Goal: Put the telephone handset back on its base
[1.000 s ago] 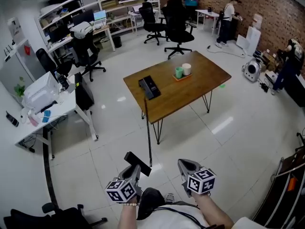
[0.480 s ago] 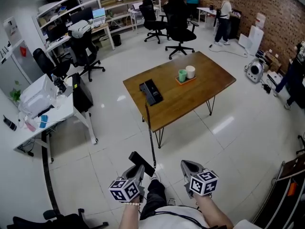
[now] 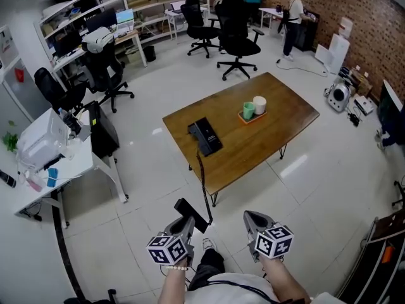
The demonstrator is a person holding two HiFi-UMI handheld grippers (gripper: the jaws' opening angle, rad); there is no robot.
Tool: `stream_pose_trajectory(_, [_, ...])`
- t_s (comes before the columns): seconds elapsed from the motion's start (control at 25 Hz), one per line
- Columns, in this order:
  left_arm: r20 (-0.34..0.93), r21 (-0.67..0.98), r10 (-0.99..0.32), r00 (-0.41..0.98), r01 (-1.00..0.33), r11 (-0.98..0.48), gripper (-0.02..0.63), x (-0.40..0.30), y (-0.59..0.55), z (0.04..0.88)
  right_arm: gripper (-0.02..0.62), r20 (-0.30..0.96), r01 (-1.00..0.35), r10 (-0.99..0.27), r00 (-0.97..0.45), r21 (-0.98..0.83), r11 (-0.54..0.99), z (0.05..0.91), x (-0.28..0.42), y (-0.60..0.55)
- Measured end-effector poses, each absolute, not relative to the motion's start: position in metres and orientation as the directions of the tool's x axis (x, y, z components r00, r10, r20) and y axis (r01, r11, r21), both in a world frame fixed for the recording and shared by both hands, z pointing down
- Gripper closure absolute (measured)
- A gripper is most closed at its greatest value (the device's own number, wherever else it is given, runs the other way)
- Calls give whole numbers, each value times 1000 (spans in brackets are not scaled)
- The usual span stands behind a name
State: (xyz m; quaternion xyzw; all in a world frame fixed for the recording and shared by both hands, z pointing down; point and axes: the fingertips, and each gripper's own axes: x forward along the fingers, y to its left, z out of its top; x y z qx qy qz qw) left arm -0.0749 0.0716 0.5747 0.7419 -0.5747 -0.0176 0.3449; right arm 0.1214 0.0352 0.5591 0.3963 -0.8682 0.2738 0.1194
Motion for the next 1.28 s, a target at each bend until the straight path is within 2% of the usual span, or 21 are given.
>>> stream_pose_trajectory(0.4, [320, 575, -869, 378, -806, -139, 537, -122, 5, 563, 584, 422, -771, -645, -637, -348, 533, 546, 72, -28])
stream_pose_trajectory(0.88, [265, 634, -843, 469, -743, -214, 537, -131, -56, 556, 584, 437, -798, -668, -602, -352, 489, 553, 56, -57])
stream_pose_trajectory(1.08, [210, 707, -793, 572, -649, -280, 537, -128, -84, 573, 584, 443, -791, -656, -611, -363, 492, 558, 49, -72])
stream_pose_trajectory(1.28, [208, 754, -778, 593, -604, -259, 537, -141, -116, 593, 584, 433, -778, -647, -628, -373, 505, 558, 41, -101])
